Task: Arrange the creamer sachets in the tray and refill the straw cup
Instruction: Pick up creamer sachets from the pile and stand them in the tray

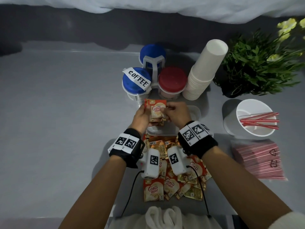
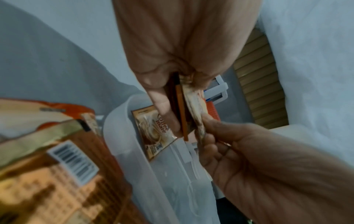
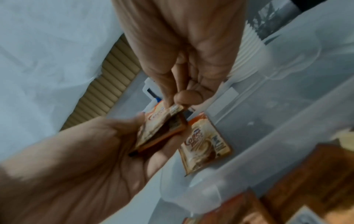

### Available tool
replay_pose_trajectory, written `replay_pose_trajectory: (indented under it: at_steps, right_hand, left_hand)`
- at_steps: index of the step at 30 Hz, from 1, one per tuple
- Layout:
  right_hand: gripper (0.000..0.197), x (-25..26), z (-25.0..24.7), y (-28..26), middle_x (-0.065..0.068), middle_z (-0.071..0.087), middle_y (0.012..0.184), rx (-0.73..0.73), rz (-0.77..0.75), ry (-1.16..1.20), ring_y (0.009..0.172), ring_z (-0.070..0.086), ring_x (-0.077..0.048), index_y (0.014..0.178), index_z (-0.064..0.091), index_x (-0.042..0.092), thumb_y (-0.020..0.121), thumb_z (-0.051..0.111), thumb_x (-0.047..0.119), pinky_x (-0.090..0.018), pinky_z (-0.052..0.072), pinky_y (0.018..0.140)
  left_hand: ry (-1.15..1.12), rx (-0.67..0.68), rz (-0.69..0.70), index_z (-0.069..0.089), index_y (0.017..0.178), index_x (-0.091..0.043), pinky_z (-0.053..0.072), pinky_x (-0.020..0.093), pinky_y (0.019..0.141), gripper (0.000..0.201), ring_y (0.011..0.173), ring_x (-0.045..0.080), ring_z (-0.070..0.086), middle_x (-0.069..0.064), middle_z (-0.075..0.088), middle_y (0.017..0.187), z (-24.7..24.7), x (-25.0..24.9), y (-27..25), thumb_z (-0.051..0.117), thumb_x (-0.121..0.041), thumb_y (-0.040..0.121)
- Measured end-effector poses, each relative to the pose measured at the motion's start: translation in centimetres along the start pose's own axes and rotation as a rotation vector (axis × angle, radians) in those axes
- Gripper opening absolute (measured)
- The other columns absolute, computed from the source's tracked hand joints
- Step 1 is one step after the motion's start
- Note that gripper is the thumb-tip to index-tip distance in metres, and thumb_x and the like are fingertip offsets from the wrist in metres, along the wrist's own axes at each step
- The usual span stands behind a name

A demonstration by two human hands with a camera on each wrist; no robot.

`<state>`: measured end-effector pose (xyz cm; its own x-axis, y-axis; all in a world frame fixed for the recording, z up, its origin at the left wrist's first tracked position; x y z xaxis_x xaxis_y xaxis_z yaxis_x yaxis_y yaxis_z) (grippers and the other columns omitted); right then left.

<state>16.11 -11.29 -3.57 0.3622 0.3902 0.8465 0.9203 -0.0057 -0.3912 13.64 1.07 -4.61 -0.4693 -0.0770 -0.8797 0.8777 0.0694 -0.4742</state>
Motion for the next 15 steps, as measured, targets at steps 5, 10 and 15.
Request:
replay_pose_trajectory:
  at_steps: [5,10,15]
  right_hand:
    - [0.018,-0.5,0.6,0.5,0.001,0.059,0.066,-0.038,0.035,-0.006,0.061,0.056,-0.016,0.100,0.066,0.000,0.086,0.061,0.009,-0.030,0.052,0.065]
    - [0.028,-3.2,-0.6,1.3,-0.025,0.068,0.094,-0.158,0.187,-0.154,0.090,0.065,-0.037,0.095,0.067,-0.006,0.085,0.061,0.020,-0.047,0.052,0.084]
    - [0.024,-3.3,1.3,0.5,-0.008,0.060,0.075,-0.028,0.212,-0.236,0.077,0.056,-0.022,0.062,0.056,0.012,0.081,0.067,0.021,-0.027,0.038,0.060]
  left_hand:
    - [0.087,-0.013,0.020,0.046,0.126,-0.002,0.049,0.043,0.095,0.031,0.108,0.034,0.059,0.021,0.059,0.121,-0.6,0.2,0.1,0.043,-0.015,0.097]
    - [0.111,-0.114,-0.024,0.050,0.119,-0.011,0.045,0.050,0.100,0.024,0.112,0.031,0.058,0.016,0.061,0.121,-2.8,1.0,1.1,0.043,-0.020,0.097]
    - [0.019,-0.128,-0.066,0.046,0.125,-0.005,0.048,0.044,0.097,0.029,0.111,0.032,0.059,0.018,0.059,0.123,-3.2,1.2,0.8,0.041,-0.015,0.098]
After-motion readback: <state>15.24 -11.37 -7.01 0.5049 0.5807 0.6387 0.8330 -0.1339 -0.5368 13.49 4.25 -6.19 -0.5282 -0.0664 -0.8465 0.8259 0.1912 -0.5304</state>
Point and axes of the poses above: each hand's wrist, its own y-axis towards the middle knuckle, its own z-axis out of the palm, x = y × z, the point moved 7 cm from there along y, towards the middle knuckle
